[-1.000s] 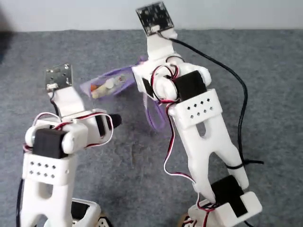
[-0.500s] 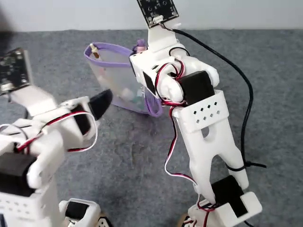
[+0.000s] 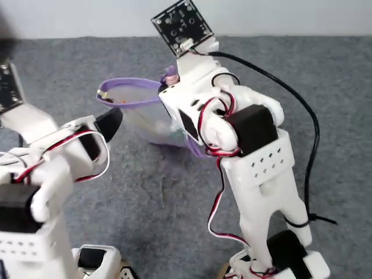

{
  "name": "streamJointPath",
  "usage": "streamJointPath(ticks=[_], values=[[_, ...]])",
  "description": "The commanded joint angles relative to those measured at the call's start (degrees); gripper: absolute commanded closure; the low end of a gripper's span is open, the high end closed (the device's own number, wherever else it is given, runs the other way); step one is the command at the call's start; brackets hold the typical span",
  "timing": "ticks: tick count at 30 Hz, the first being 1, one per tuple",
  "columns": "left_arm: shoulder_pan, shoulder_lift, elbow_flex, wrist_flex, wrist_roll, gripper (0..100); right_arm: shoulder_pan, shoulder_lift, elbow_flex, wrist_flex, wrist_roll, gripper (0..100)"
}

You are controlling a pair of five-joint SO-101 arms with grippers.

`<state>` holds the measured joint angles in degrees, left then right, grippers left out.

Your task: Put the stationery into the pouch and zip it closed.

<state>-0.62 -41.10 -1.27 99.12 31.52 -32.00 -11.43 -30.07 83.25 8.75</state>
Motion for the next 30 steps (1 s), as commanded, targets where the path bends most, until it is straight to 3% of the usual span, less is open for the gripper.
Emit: streamJointPath(ticks=[1, 10, 16, 21, 27, 30], values=[[-0.44, -0.62, 2.68, -1.14, 0.44, 74, -2.24, -4.62, -3.34, -3.38, 1.32, 99.1], [-8.62, -0.62, 12.88, -6.68, 0.18, 74, -4.44, -5.93, -2.9, 6.55, 1.49, 99.1], [-9.67, -0.18, 18.86, -11.69, 0.18, 74, -6.37, -7.34, -3.16, 11.03, 1.58, 99.1], [-8.88, -0.18, 26.68, -24.62, 0.18, 74, -6.73, -7.87, -3.16, 15.69, 1.58, 99.1], [11.08, -0.62, 27.91, -26.64, -1.93, 74, -6.81, -7.87, -3.25, 16.48, 1.49, 99.1], [11.52, -0.62, 28.35, -26.29, -1.93, 74, -6.81, -7.96, -3.52, 16.4, 1.49, 99.1]])
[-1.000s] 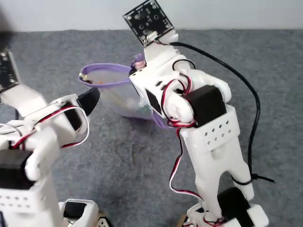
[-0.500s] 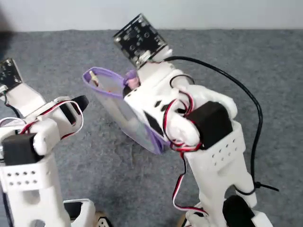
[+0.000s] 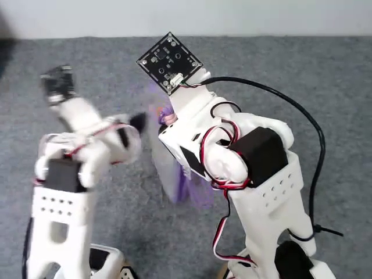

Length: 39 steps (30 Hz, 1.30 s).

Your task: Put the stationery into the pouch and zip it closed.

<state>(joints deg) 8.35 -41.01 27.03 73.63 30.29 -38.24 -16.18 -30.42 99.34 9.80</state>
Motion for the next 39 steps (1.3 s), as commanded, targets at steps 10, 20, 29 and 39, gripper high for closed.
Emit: streamJointPath(ticks=[10, 20, 29, 39], values=[[-10.55, -0.79, -1.71, 9.32, -4.22, 74, -0.4, -5.32, -2.9, 0.48, 0.53, 99.1], [-2.73, -1.49, -18.07, 26.99, -5.71, 73, -0.4, 1.63, -2.81, -7.52, 0.44, 99.1], [3.08, -11.43, -16.31, 26.81, -5.63, 61, -0.13, 5.67, -2.81, -10.42, 0.44, 99.1], [3.08, -11.87, -5.23, 19.78, -3.87, 61, -0.4, 5.76, -2.81, -14.11, 0.09, 99.1]])
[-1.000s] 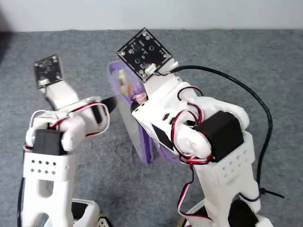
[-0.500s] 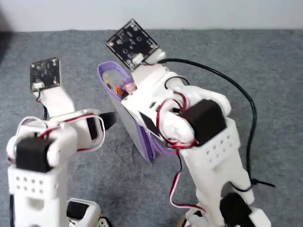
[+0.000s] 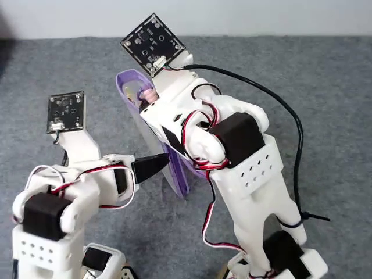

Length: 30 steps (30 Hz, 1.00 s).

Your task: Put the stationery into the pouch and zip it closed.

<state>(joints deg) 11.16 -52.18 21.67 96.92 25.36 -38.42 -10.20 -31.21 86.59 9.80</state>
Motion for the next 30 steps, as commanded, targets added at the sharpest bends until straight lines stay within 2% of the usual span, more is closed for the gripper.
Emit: streamJointPath(ticks=[1, 4, 7, 10, 13, 15, 21, 30], values=[[0.35, -0.53, 0.4, -4.75, 1.67, 61, -0.22, -0.22, -2.02, -1.45, 0.0, 99.1], [0.53, -0.35, 1.01, -7.82, 2.11, 61, -0.22, -0.13, -2.02, -3.3, 0.0, 99.1], [4.22, -0.35, 1.63, -8.44, 2.2, 61, -0.13, 0.4, -2.02, -5.58, 0.44, 99.1], [8.88, -0.35, 2.33, -8.88, 5.8, 61, -0.22, 1.71, -2.11, -5.76, 0.44, 99.1], [10.11, -0.44, 4.79, -11.16, 7.65, 61, -0.31, 2.24, -2.29, -5.85, 0.18, 99.1], [9.41, -0.7, 6.73, -12.66, 7.82, 61, -0.31, 2.33, -2.29, -5.76, 0.09, 99.1], [-0.26, -0.88, 8.48, -14.86, 7.56, 61, 0.04, 2.07, -2.29, -5.23, 0.44, 99.1], [-0.79, -0.88, -0.13, -7.56, 4.84, 61, 0.13, 2.51, -2.02, -5.14, 0.44, 99.1]])
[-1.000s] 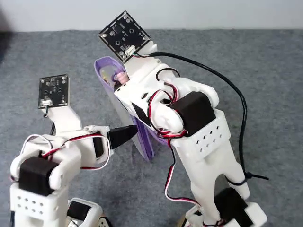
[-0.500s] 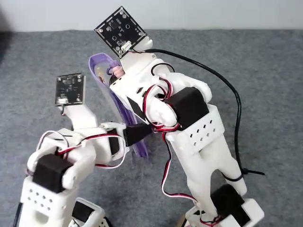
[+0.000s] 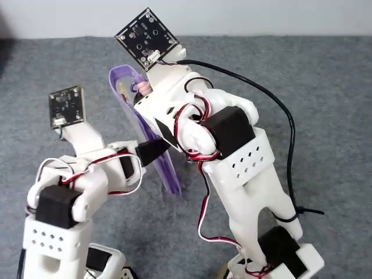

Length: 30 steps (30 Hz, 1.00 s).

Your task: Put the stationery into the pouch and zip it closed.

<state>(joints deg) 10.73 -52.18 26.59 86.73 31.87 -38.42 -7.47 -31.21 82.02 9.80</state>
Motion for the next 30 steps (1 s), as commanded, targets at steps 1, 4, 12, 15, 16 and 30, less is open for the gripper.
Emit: streamJointPath(ticks=[1, 4, 12, 15, 16, 30], values=[[-0.35, -0.88, -6.11, 3.43, -1.93, 61, 0.13, -0.13, -2.02, -0.48, 0.44, 99.1], [-0.44, -0.88, -7.52, 4.04, -1.93, 61, -0.04, -0.13, -2.02, 1.54, 0.0, 99.1], [-0.44, -0.44, -3.38, -3.25, -1.85, 61, -0.31, -0.84, -2.46, 5.76, -0.09, 99.1], [-0.35, -0.44, -0.48, -7.03, -1.85, 61, -0.4, -1.01, -2.46, 6.55, -0.09, 99.1], [-0.44, -0.44, 0.31, -7.82, -1.85, 61, -0.4, -1.54, -2.46, 6.64, -0.09, 99.1], [-4.84, -0.88, 4.09, -8.62, -2.29, 61, -0.31, -7.6, -2.37, 11.12, 0.44, 99.1]])
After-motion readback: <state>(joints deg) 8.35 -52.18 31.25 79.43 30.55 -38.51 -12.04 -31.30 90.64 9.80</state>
